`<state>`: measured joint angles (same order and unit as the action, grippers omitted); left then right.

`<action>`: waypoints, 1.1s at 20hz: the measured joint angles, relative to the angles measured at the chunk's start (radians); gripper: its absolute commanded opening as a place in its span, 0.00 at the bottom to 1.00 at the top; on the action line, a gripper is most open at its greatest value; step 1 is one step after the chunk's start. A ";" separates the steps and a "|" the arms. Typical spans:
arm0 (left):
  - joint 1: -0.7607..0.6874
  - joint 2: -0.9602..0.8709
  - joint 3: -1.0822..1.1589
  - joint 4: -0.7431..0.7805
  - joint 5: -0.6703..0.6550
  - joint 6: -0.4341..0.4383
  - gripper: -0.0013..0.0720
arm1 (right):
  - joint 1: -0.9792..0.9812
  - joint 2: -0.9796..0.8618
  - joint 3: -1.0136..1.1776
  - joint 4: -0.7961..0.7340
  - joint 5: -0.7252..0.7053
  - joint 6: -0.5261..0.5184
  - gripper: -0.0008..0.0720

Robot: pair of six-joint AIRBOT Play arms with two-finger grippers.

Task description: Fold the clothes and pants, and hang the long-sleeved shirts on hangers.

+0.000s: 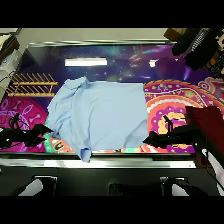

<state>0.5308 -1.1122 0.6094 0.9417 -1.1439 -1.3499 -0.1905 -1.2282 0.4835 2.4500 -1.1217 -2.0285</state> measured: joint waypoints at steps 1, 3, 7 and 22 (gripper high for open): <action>-0.013 -0.023 0.000 -0.004 0.014 0.005 0.98 | 0.000 0.017 0.000 0.000 -0.006 0.007 0.07; -0.046 -0.068 0.000 -0.009 0.044 0.009 0.72 | 0.000 0.058 0.000 0.005 -0.020 0.026 0.07; -0.093 -0.127 0.000 -0.021 0.103 0.014 0.12 | 0.000 0.153 0.000 0.008 -0.030 0.072 0.07; -0.114 0.241 0.624 -0.110 0.121 -0.042 0.04 | 0.000 0.346 0.785 0.161 -0.084 0.179 0.07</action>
<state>0.4164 -0.8715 1.2339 0.8314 -1.0233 -1.3922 -0.1905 -0.8822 1.2690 2.6114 -1.2053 -1.8492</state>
